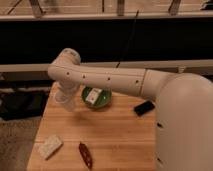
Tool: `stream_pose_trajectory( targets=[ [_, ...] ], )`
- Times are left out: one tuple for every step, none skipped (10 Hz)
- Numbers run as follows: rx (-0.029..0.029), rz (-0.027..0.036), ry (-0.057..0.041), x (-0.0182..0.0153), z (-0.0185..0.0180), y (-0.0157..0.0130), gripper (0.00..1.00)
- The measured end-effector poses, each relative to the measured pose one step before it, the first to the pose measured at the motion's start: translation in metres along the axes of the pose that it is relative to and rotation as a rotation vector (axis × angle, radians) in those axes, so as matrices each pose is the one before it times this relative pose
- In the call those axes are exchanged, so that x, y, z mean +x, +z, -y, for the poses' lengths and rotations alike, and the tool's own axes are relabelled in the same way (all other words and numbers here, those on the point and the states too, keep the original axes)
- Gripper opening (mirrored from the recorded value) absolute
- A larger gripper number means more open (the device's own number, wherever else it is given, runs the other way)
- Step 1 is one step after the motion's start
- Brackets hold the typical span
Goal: Pick up the ceramic cup
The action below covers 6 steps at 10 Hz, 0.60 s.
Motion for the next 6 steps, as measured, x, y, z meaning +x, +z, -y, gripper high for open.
stream_pose_trajectory(
  targets=[
    [0.00145, -0.00382, 0.00467, 0.00178, -0.00157, -0.00230, 0.01],
    [0.00266, -0.00419, 0.00267, 0.00125, -0.00024, -0.00270, 0.01],
    [0.00324, -0.00345, 0.00435, 0.00119, -0.00076, -0.00299, 0.01],
    [0.00165, -0.00295, 0.00528, 0.00140, -0.00173, -0.00186, 0.01],
    [0.00269, -0.00510, 0.00757, 0.00186, -0.00287, -0.00303, 0.01],
    [0.00239, -0.00265, 0.00237, 0.00025, -0.00047, -0.00173, 0.01]
  ],
)
